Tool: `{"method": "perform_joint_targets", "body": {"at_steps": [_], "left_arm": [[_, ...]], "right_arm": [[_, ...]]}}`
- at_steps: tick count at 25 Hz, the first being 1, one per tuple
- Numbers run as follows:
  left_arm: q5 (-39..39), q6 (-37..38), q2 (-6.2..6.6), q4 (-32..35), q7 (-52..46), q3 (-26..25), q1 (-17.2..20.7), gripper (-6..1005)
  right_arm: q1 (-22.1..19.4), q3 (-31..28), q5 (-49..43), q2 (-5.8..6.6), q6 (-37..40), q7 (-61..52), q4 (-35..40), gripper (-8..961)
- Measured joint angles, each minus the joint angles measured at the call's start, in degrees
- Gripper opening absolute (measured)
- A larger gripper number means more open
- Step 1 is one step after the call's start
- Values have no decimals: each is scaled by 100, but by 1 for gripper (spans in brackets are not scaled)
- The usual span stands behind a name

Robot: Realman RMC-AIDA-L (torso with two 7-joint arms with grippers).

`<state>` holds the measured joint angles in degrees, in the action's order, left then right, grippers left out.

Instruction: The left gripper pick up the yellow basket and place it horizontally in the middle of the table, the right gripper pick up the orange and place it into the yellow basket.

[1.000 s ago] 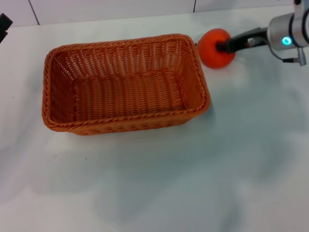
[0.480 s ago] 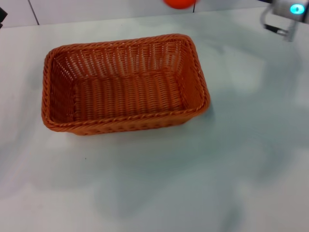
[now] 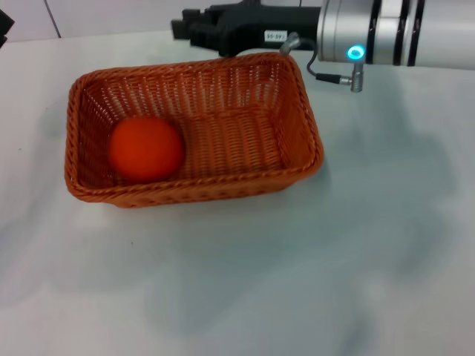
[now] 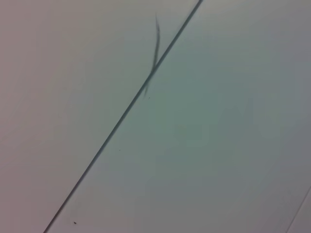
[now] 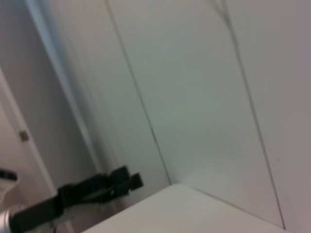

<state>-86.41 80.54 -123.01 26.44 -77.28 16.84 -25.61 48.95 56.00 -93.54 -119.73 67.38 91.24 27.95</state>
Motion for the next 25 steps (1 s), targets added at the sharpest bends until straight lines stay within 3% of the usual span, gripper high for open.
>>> {"method": "perform_joint_targets", "body": {"at_steps": [8,16,17,20,25], "left_arm": [[171,-4,-10,-8,16,-5,15,658],[756,55,-59,-73,258,-44,82,658],[1147,174,-65,-289,605,-116,93,658],[1479,271,-66,-526,1050,-150,97,658],[2514,593,-101,-1409,2844,-210,129,658]], "right_arm": [[-209,-130,291,5,-17,318,14,466],[-1146,-545,2047,17,-324,1708,-78,660],[-1277,-651,2370,5,-373,2005,-162,684],[-1494,-890,3319,1,-374,2777,-593,911],[-1745,-1239,4741,-10,-273,3830,-1245,943]]}}
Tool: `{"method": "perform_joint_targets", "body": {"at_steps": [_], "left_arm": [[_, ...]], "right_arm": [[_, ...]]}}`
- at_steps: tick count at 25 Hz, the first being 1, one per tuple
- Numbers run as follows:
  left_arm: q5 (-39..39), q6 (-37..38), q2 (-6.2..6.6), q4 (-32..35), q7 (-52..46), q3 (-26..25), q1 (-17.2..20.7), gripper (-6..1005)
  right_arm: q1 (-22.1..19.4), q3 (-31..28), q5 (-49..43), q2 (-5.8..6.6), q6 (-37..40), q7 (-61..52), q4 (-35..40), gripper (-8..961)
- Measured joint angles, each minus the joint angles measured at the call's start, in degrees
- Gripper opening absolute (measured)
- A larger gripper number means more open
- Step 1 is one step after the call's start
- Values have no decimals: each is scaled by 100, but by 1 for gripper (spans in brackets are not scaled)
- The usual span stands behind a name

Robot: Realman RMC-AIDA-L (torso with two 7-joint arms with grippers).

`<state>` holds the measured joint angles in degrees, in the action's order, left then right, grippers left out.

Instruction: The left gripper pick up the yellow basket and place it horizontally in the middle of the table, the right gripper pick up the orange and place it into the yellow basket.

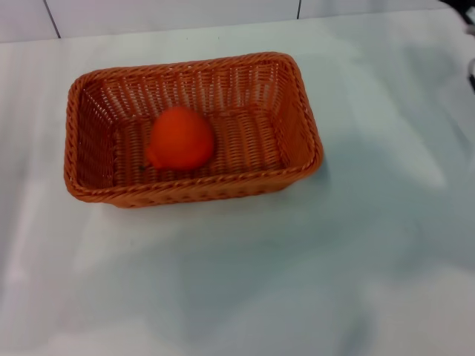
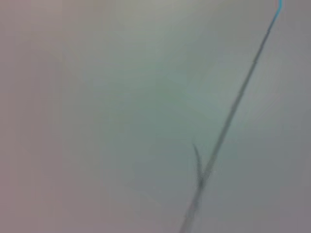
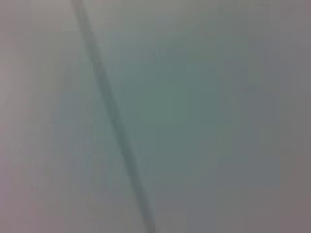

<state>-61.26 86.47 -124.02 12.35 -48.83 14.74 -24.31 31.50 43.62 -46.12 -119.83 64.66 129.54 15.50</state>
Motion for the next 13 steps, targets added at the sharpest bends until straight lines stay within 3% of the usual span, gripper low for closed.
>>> {"method": "perform_joint_targets", "body": {"at_steps": [5,13], "left_arm": [[612,455,-13,-844,1989,-306,-64,658],[635,517,-17,-930,2562,-317,-107,658]], "right_arm": [[-44,-201,934,-4,291,1116,-532,950],[-62,-337,1265,-15,433,1565,-728,950]]}}
